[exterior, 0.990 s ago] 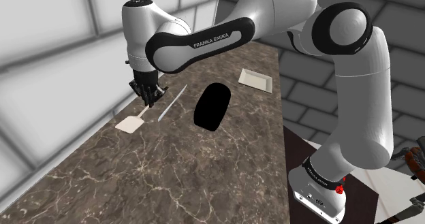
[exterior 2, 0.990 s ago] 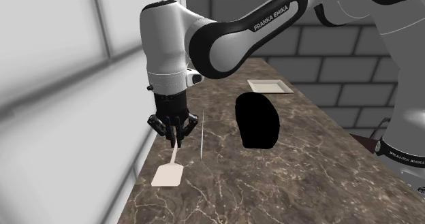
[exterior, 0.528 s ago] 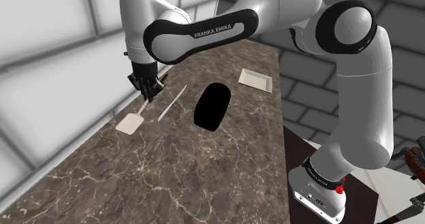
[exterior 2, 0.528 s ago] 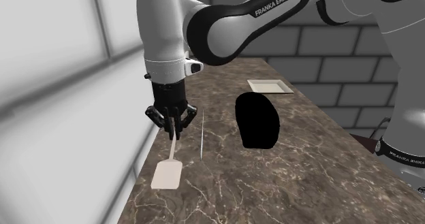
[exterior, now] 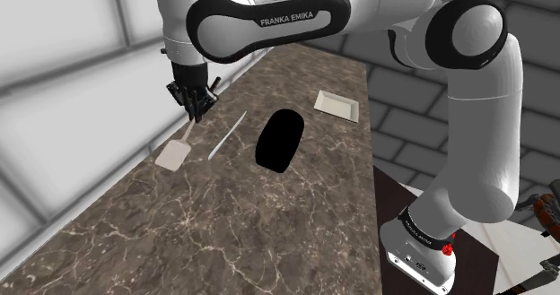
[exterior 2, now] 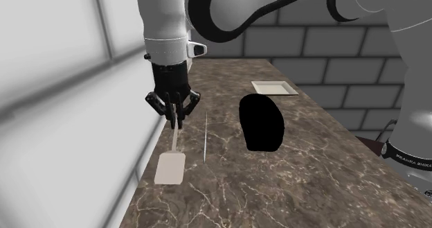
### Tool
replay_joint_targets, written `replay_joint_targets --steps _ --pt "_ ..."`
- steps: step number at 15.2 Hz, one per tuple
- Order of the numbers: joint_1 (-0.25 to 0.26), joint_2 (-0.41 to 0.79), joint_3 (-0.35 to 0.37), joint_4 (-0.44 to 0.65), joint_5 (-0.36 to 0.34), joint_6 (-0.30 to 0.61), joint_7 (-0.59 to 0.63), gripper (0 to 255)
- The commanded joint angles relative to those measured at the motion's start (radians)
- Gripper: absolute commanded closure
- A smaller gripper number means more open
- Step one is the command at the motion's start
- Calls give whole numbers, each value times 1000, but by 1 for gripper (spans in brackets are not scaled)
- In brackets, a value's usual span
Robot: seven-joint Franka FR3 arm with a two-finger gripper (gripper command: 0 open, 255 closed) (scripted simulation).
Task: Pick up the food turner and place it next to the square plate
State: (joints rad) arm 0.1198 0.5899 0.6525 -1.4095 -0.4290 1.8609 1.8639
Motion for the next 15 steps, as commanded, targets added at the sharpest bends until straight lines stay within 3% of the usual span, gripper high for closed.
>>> replay_joint_targets --steps 1,4,10,15 --pt "1 -7 3 15 5 -21 -5 255" --pt "3 -12 6 35 10 -44 -10 255" --pt "-195 -287 66 -350 143 109 -84 255" --pt "-314 -524 82 -604 304 198 -221 255"
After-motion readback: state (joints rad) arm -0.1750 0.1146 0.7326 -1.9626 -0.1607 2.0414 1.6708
